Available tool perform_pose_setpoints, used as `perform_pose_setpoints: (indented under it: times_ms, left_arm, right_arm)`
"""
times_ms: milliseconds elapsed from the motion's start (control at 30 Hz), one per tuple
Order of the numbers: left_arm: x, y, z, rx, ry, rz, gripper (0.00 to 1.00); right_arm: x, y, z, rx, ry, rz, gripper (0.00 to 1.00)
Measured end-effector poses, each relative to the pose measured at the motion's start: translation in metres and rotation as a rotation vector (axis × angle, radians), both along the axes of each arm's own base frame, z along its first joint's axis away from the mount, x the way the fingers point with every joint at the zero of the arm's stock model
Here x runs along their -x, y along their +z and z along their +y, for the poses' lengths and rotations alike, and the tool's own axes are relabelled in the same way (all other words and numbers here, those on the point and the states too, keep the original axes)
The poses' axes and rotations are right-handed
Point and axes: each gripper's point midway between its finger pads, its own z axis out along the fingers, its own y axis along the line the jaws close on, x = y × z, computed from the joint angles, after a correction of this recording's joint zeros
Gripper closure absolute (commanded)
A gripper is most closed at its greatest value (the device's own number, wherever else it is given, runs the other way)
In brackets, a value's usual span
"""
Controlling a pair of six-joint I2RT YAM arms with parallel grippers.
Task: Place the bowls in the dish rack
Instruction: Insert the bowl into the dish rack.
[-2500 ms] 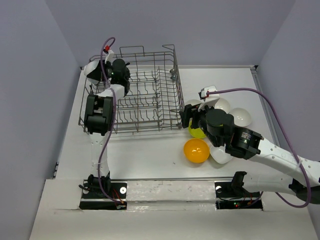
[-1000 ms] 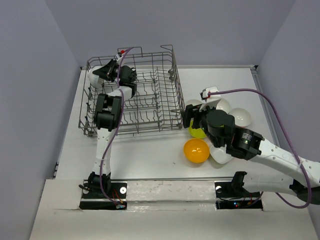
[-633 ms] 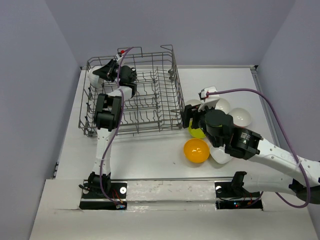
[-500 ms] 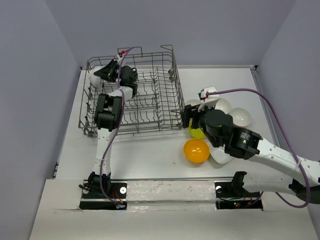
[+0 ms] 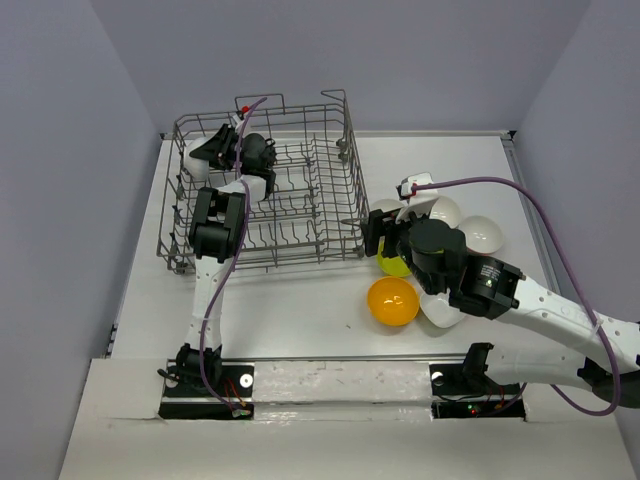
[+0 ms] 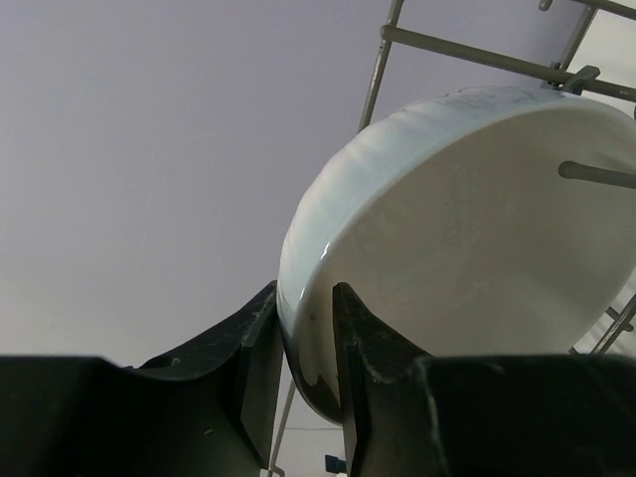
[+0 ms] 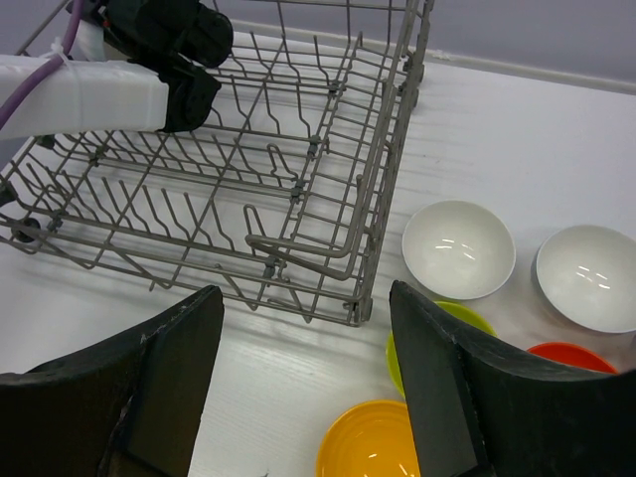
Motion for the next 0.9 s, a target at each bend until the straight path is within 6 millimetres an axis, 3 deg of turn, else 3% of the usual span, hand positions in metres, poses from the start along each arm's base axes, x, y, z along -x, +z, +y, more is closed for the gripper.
perform_pose_setpoints:
  times_ms: [733,900]
  left_arm:
    - [0.003,-0.011,0.0,0.012,0.009,-0.016,0.38]
    - [0.004,-0.013,0.0,0.014,0.009,-0.024,0.25]
  right_arm:
    - [0.0,0.0,0.0,0.004,0.001,-0.001,0.27]
    - [0.0,0.0,0.0,0.008,0.002,-0.003,0.27]
